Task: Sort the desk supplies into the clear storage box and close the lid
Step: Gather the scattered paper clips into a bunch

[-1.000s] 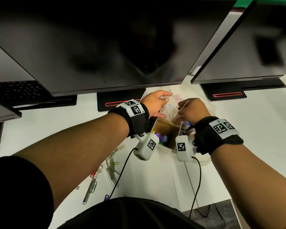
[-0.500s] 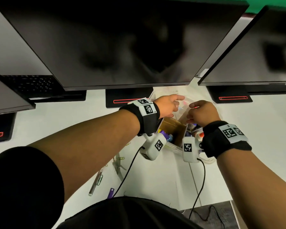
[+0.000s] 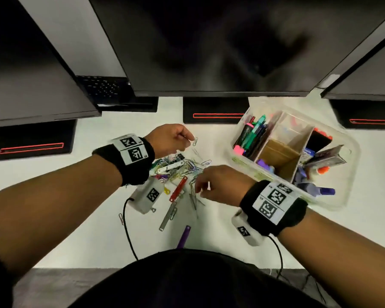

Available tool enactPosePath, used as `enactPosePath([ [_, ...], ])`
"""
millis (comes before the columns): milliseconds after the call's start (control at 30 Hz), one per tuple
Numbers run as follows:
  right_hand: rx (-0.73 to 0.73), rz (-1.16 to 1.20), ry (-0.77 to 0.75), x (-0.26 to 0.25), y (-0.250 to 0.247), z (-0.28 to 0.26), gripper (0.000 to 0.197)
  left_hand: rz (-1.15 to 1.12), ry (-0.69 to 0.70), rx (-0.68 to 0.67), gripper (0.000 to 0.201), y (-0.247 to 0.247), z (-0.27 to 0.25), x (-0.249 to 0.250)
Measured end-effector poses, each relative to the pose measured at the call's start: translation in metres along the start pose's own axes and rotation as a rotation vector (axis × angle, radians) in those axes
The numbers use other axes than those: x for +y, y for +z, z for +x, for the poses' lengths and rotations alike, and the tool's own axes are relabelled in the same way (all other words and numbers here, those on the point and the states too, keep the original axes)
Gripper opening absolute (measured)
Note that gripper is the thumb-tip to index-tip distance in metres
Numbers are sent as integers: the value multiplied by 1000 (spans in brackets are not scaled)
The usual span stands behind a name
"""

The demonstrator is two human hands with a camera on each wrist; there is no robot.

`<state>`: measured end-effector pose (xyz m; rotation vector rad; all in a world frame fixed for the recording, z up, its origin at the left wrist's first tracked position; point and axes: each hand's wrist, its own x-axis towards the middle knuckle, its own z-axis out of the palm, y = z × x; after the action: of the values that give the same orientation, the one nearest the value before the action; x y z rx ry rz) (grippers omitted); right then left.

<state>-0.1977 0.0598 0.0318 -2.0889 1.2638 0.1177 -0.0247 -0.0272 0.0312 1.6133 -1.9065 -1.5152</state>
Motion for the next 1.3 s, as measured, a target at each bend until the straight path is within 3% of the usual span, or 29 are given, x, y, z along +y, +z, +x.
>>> enactPosePath([
  [100,-270,-77,-65,-5,44,10,29,255,20,11,17,-3,-18,-33],
  [167,-357,-154,-113,-4,65,14,33,370,-12,-27,20,-4,-31,-53],
  [367,-380,-280,-248,-5,98,18,37,696,4,-231,28,3,-67,-103],
  [500,-332,-290,-295,-3,107,20,32,778,34,-289,42,5,-83,-134],
  [600,-270,-253,-267,-1,109,22,29,754,4,-228,46,3,-86,-148],
  [800,-119,-196,-58,12,96,30,23,703,11,-128,21,5,-70,-153],
  [967,-28,-142,55,32,76,31,14,760,41,-123,18,11,-59,-153],
  [1167,318,137,264,46,48,23,3,850,163,-121,21,17,-56,-151],
  [1300,233,-24,311,60,42,21,11,843,156,-146,35,20,-54,-151],
])
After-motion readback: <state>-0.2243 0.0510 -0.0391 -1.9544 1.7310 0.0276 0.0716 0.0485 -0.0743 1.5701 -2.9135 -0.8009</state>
